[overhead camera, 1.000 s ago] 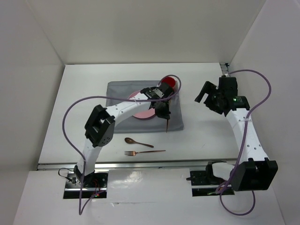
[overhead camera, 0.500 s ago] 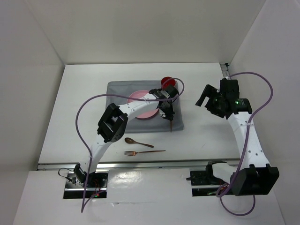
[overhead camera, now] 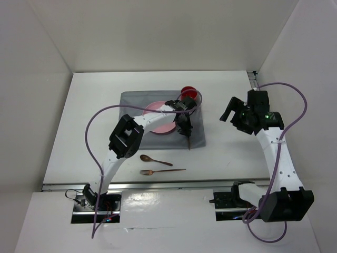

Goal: Set the dinner table for one person

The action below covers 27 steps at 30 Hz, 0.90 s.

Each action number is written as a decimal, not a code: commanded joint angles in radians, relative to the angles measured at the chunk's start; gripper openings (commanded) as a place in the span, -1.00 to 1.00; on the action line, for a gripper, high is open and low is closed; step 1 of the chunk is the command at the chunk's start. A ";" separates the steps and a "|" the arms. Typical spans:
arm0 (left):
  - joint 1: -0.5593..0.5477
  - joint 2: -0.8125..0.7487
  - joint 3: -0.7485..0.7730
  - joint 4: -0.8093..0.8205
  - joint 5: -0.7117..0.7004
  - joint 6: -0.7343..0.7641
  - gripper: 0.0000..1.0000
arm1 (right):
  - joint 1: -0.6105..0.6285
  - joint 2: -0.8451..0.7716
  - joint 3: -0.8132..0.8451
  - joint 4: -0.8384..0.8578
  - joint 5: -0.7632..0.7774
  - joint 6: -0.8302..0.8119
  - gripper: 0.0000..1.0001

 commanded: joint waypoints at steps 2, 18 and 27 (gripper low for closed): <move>0.014 0.017 0.051 -0.014 0.019 0.004 -1.00 | -0.006 -0.027 -0.017 -0.019 -0.021 -0.011 0.99; 0.014 0.092 0.136 -0.021 0.039 0.026 -0.20 | -0.006 -0.036 -0.017 -0.039 -0.010 -0.020 0.99; 0.014 -0.006 0.120 -0.041 0.052 0.086 0.30 | -0.006 -0.046 -0.027 -0.030 -0.021 -0.029 0.99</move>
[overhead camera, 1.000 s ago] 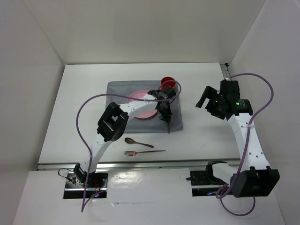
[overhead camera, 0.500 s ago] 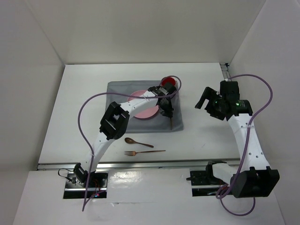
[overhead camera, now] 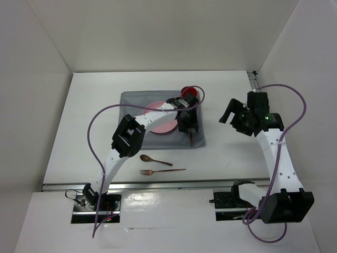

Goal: Set the dinner table for one person

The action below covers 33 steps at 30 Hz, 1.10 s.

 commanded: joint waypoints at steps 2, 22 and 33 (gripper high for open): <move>-0.037 -0.138 -0.013 -0.068 -0.004 0.070 0.35 | -0.006 -0.034 -0.021 -0.010 -0.002 -0.022 0.99; 0.360 -1.115 -0.691 -0.206 -0.218 0.188 0.41 | 0.555 0.070 -0.130 0.370 -0.142 -0.109 0.69; 0.576 -1.257 -0.731 -0.278 -0.158 0.286 0.44 | 1.045 0.558 0.109 0.476 0.167 -0.293 0.73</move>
